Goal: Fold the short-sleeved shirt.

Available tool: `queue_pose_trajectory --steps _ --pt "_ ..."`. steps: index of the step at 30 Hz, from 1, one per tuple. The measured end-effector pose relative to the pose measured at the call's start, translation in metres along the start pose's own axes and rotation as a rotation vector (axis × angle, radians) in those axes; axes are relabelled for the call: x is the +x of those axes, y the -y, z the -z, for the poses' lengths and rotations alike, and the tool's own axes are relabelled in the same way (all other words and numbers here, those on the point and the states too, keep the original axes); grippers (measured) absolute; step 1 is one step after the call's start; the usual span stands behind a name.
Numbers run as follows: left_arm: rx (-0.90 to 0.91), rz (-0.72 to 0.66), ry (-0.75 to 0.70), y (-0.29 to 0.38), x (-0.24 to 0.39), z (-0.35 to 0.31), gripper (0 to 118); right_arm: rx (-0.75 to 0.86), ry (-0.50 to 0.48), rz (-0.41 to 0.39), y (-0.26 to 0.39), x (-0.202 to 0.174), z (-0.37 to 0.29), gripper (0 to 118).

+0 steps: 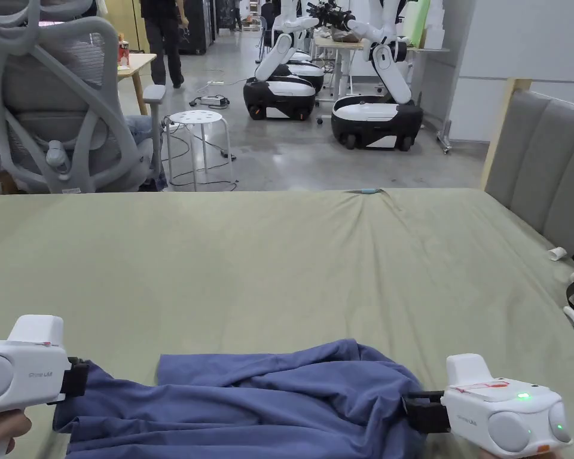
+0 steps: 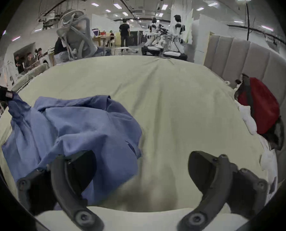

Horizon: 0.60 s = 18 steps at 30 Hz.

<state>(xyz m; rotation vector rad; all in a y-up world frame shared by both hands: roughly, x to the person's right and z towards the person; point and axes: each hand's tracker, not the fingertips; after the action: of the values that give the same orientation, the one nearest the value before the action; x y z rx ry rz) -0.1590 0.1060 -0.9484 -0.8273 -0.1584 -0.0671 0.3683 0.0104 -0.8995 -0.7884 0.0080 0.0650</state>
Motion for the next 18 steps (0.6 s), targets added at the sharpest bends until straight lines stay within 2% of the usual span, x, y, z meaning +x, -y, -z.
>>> queue_pose_trajectory --steps 2,3,4,6,8,11,14,18 --pt "-0.008 0.007 -0.014 0.001 0.001 0.005 2 -0.079 -0.044 -0.047 -0.001 -0.01 0.012 31" --pt "-0.019 0.016 -0.026 0.002 0.0 0.008 2 -0.121 -0.084 -0.077 0.001 -0.017 0.016 12" --pt "-0.031 0.026 -0.034 0.004 0.0 0.011 2 -0.146 -0.115 -0.103 0.003 -0.023 0.016 7" --pt "-0.052 0.078 -0.048 0.009 0.001 0.013 2 -0.136 -0.088 -0.13 0.002 -0.031 0.006 5" --pt "-0.051 0.125 -0.093 0.012 -0.001 0.011 1 -0.165 -0.153 -0.058 -0.005 -0.024 -0.007 4" --pt "0.033 0.148 -0.174 0.009 -0.007 -0.01 1 -0.044 -0.037 -0.074 -0.023 -0.025 -0.046 4" --pt "0.143 0.169 -0.229 -0.002 -0.012 -0.041 1 0.072 -0.005 -0.051 -0.051 -0.028 -0.093 4" --pt "0.31 0.272 -0.371 -0.019 -0.006 -0.089 1 0.232 0.09 -0.116 -0.091 -0.048 -0.152 4"
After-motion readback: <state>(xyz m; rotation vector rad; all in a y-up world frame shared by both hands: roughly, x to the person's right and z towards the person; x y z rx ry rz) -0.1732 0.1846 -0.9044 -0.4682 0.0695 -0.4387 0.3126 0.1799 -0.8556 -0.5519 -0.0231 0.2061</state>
